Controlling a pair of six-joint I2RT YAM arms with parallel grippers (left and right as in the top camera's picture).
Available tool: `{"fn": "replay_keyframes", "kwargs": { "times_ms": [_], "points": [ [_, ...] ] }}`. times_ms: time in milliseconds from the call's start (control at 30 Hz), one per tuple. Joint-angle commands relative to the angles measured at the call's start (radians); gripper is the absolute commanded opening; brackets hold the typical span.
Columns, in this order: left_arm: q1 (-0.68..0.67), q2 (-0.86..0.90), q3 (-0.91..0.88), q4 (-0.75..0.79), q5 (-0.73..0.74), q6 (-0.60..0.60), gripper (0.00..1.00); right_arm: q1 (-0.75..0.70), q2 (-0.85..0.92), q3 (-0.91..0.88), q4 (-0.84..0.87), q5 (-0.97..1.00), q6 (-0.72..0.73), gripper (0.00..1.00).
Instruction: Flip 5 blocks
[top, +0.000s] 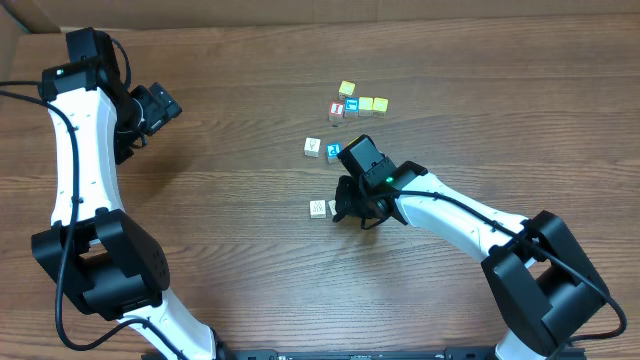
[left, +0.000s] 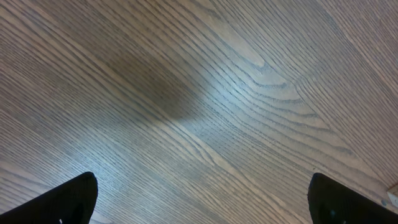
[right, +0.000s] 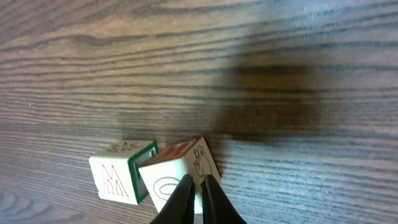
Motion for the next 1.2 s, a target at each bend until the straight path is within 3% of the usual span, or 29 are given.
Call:
{"fn": "replay_keyframes", "kwargs": {
  "times_ms": [0, 300, 1167],
  "points": [
    [0.001, -0.011, 0.015, 0.0, -0.004, 0.004, 1.0, -0.004, -0.007, -0.009, 0.008, 0.03, 0.005, 0.08],
    [0.001, -0.011, 0.015, 0.0, -0.004, 0.004, 1.0, -0.005, -0.008, -0.009, 0.011, 0.029, 0.005, 0.04],
    [0.001, -0.011, 0.015, 0.0, -0.004, 0.004, 1.0, 0.023, -0.007, -0.015, -0.013, 0.026, 0.009, 0.04]
  ]
}}
